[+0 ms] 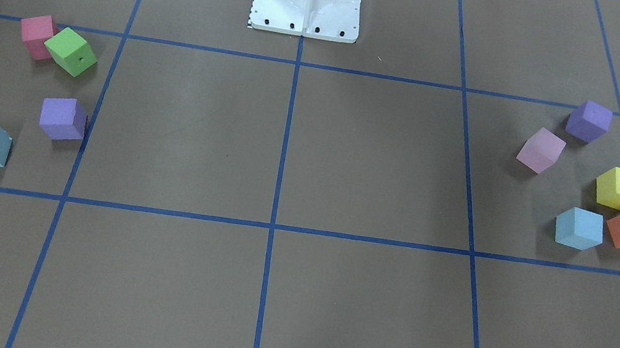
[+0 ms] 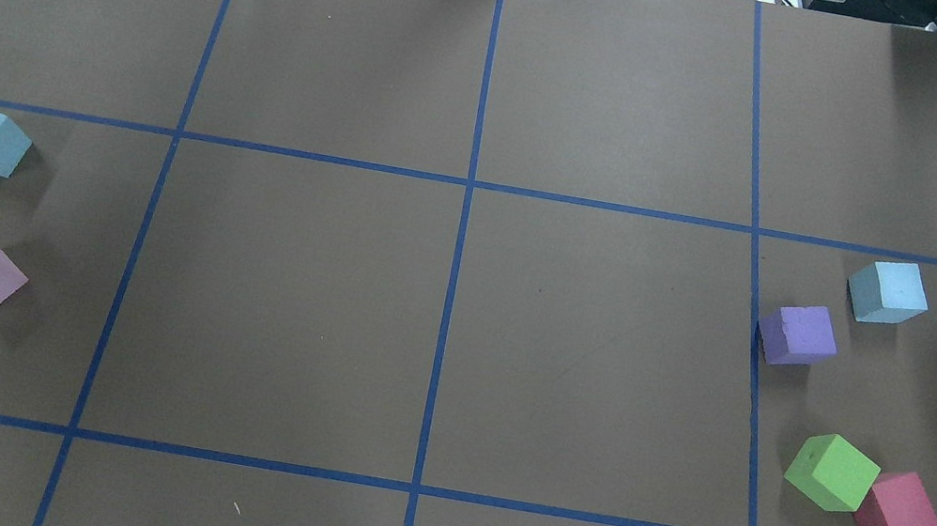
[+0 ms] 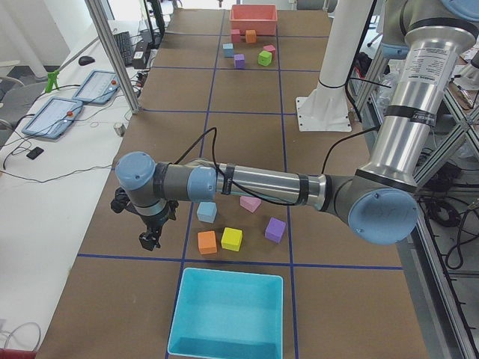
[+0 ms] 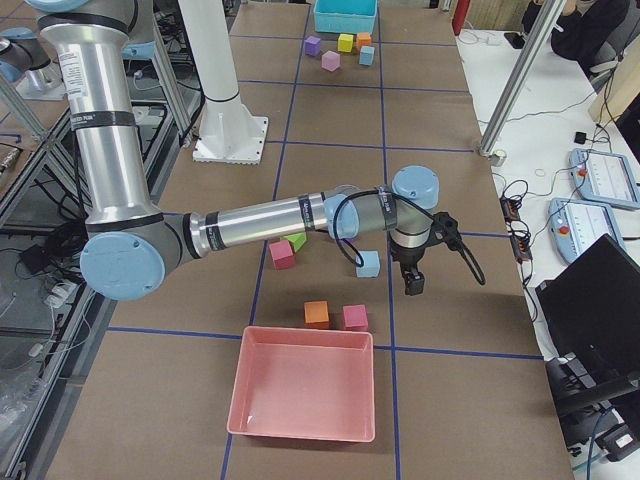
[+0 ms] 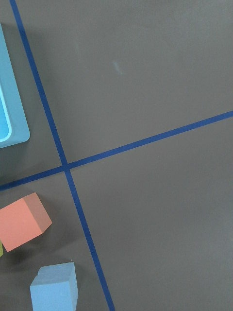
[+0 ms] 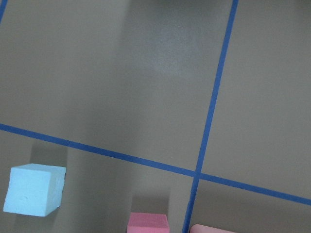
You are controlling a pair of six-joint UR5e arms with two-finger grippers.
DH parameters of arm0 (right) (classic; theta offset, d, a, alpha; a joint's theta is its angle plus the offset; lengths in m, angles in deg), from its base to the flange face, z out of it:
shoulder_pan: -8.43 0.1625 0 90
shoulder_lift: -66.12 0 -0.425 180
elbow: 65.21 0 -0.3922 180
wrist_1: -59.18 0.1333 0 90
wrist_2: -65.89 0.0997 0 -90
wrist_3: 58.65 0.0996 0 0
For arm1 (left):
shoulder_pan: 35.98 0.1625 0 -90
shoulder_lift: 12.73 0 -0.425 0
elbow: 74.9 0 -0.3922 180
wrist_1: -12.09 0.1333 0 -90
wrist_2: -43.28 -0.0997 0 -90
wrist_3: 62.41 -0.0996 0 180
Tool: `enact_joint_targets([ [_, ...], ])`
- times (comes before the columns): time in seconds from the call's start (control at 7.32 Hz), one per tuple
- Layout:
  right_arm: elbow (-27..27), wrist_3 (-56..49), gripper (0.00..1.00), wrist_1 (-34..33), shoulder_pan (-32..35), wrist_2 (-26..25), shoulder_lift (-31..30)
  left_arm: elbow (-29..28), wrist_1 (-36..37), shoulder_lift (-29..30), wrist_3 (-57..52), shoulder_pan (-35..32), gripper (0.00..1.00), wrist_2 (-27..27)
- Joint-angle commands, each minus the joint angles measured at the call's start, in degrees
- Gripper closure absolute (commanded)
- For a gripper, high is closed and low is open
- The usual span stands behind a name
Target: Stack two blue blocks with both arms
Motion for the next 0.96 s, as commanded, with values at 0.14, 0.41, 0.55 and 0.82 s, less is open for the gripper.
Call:
enact_joint_targets([
  [0.14,0.8,25.8,0.0,9.9,-14.9,-4.1,3.8,0.0,0.0,-0.1,0.0,0.0,0.02,0.0],
  [0.41,2.5,26.0,0.0,10.3,-17.5,-5.6,3.8,0.0,0.0,-0.1,0.0,0.0,0.02,0.0],
  [0.55,3.0,26.3,0.0,10.2,-19.7,-7.9,3.7,0.0,0.0,0.0,0.0,0.0,0.02,0.1],
  [0.82,3.4,26.5,0.0,10.3,-21.0,-8.4,3.3,0.0,0.0,0.0,0.0,0.0,0.02,0.0],
])
